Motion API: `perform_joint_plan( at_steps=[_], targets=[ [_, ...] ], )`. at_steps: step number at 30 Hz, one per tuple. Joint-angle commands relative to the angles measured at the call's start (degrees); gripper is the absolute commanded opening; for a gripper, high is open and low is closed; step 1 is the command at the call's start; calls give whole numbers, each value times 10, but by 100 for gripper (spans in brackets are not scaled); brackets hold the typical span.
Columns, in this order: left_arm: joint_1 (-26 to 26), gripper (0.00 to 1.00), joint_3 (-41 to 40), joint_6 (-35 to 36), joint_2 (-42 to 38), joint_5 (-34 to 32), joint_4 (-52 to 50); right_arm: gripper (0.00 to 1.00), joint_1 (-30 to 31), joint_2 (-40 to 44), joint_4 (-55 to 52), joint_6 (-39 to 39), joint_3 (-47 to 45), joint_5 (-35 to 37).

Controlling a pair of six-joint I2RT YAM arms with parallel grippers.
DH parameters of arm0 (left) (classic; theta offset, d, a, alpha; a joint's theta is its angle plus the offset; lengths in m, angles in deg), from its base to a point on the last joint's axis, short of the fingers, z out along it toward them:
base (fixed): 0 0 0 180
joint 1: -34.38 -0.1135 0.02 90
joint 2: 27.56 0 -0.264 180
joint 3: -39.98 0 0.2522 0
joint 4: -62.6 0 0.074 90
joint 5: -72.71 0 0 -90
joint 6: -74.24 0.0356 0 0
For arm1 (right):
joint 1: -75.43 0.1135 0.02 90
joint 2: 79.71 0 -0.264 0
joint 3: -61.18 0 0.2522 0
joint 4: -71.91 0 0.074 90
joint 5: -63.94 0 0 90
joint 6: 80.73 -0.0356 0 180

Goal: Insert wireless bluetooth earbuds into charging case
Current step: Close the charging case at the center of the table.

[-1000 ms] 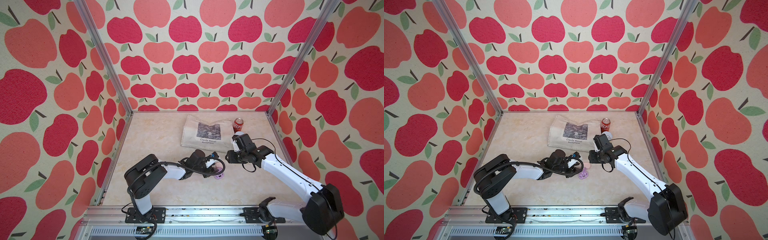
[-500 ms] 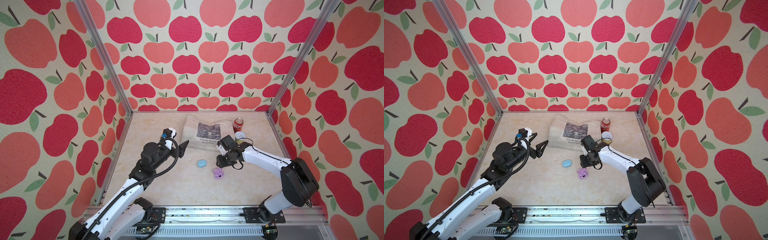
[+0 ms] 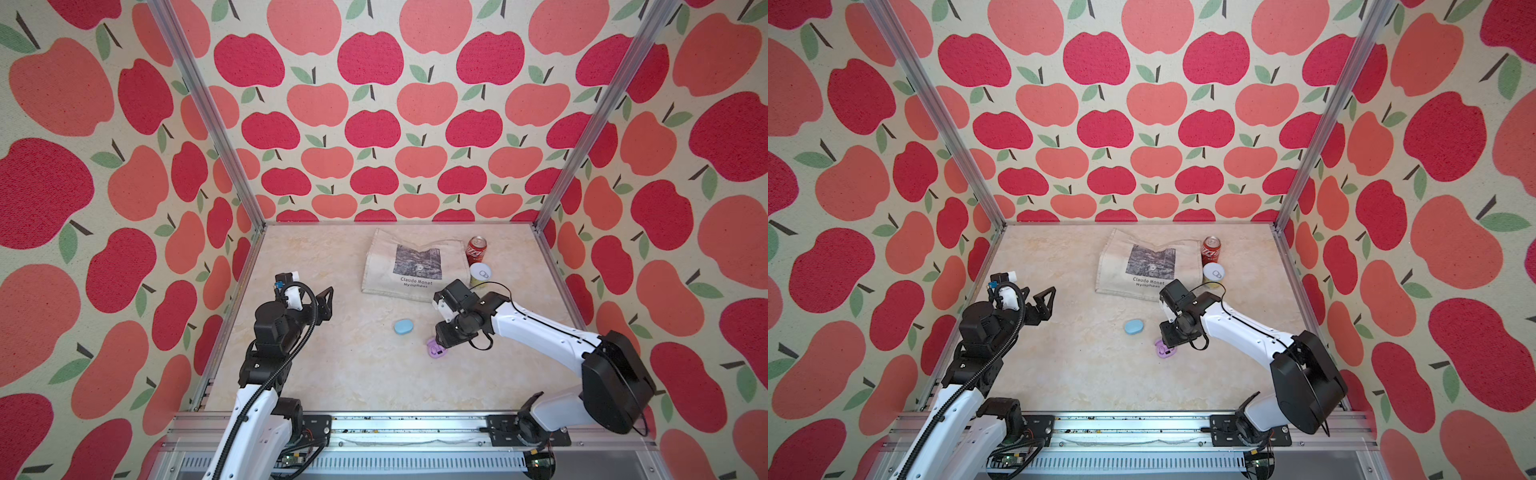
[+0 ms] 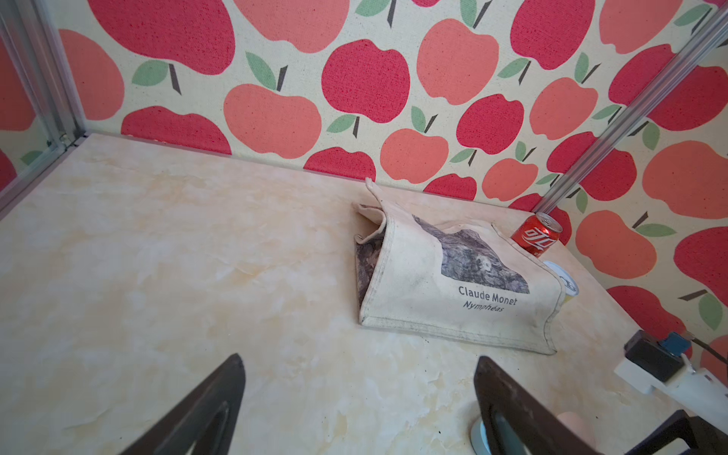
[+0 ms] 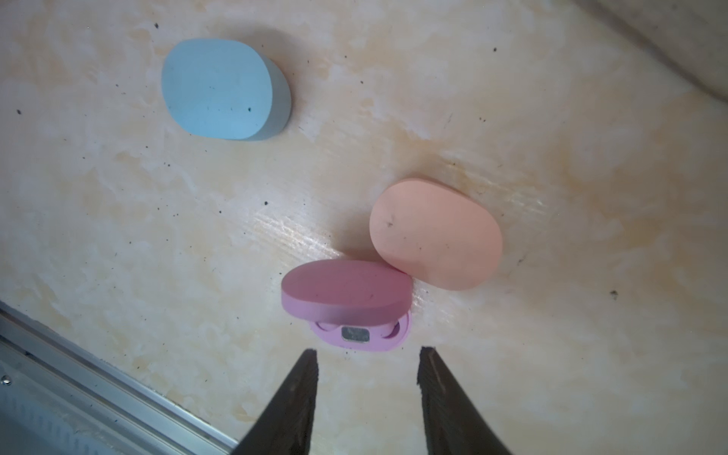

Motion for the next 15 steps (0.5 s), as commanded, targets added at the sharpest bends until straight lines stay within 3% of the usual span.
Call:
perform_joint_plan(
  at_steps=[1,9,15],
  targets=[
    [-19,94,-6,-23,9,21,24,45,5,10,-29,-2,-17,-1],
    [-41,96,-33,-17,19,20,38,45,16,15,-20,3,-33,27],
    [-60,97,-44,-36,11,14,36,45,17,64,0,3,-49,45]
  ],
)
